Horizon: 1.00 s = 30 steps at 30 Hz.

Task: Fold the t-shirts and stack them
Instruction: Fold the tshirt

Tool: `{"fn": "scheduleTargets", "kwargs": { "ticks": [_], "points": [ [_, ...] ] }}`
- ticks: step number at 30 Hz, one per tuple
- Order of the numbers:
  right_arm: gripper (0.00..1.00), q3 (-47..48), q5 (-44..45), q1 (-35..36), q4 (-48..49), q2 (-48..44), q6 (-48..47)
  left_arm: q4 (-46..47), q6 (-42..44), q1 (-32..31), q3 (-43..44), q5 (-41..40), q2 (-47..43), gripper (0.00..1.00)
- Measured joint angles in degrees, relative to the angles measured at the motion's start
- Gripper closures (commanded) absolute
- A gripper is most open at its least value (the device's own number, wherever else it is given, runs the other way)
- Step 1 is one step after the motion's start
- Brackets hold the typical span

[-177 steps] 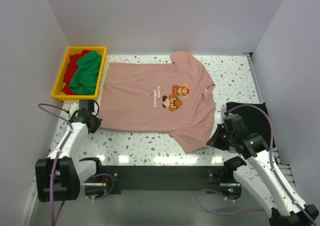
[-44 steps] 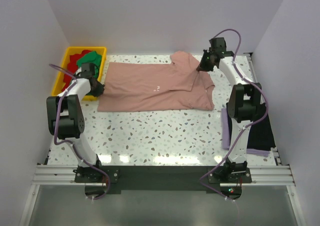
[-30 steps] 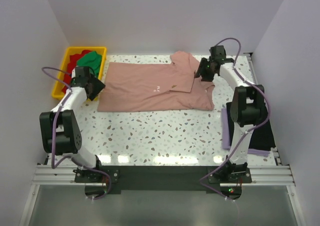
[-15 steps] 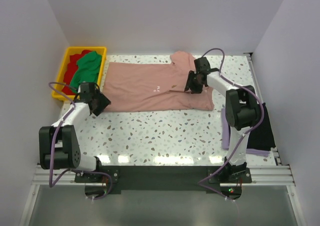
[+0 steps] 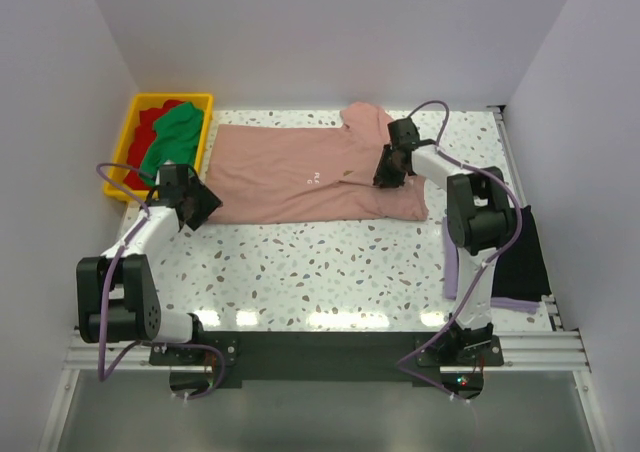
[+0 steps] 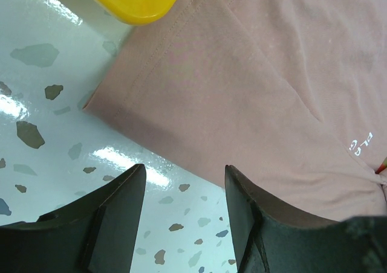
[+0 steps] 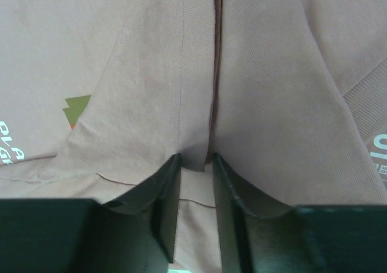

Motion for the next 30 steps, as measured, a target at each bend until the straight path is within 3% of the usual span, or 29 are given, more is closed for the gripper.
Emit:
{"fn": "scheduleTargets", "kwargs": {
  "ticks": [6, 9, 30],
  "points": [
    [0.94, 0.02, -0.9, 0.0, 1.38, 0.24, 1.01, 0.0, 0.04, 0.0, 0.0, 0.26, 0.0, 0.41],
    [0.99, 0.63, -1.36, 0.0, 1.57, 0.52, 1.49, 0.0, 0.04, 0.0, 0.0, 0.31, 0.0, 0.41],
    [1.0, 24.09, -11.37, 0.37, 7.23, 14.32, 2.6, -0.02, 0.87, 0.0, 0.0, 0.37, 1.07, 0.41]
  ]
}}
